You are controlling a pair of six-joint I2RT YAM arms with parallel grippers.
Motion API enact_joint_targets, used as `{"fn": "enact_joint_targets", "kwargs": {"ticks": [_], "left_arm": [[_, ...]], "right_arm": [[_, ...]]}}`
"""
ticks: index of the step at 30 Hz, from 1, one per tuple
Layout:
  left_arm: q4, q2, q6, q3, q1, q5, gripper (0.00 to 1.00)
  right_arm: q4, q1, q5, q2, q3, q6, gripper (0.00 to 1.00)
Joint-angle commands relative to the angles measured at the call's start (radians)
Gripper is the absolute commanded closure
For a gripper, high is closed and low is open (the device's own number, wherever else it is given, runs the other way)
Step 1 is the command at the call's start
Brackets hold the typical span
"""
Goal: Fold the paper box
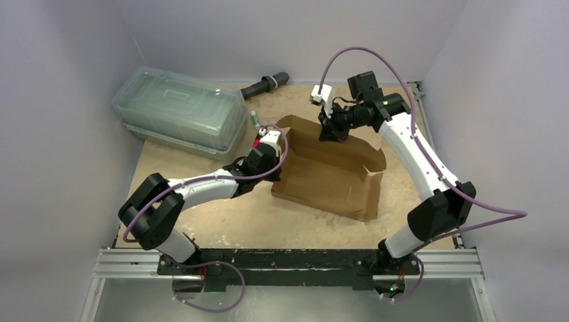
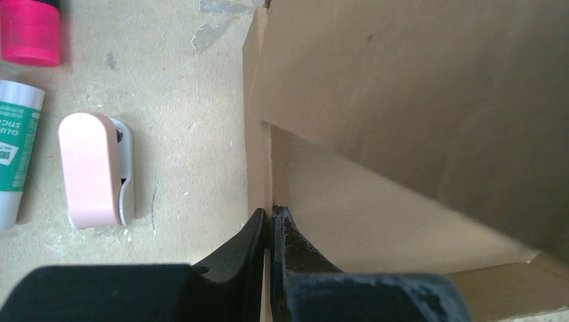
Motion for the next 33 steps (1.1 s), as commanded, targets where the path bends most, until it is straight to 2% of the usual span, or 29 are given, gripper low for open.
{"fn": "enact_joint_targets", "kwargs": {"ticks": [1,9,24,29,31,33], "left_arm": [[-0.002,0.038,-0.022,0.035,-0.015,0.027,1.0],[-0.029,0.102,-0.012,0.056,-0.039,-0.025,1.0],[-0.112,0.174,0.02,0.105,-0.08,-0.164,0.77],[-0.132,0.201,0.036,0.129,-0.088,-0.194,0.84],[-0.146,0.215,0.044,0.14,-0.091,-0.207,1.0],[-0.182,0.227,0.052,0.16,-0.109,-0.252,1.0]], "right_arm": [[0.142,0.011,-0.084,-0.078,-0.073,0.044,1.0],[0.222,0.012,-0.093,-0.131,-0.177,0.093,1.0],[0.251,0.012,-0.116,-0.151,-0.193,0.123,1.0],[0.253,0.011,-0.118,-0.155,-0.199,0.123,1.0],[0.253,0.011,-0.118,-0.154,-0.202,0.126,1.0],[0.254,0.012,-0.114,-0.153,-0.205,0.127,0.95]]}}
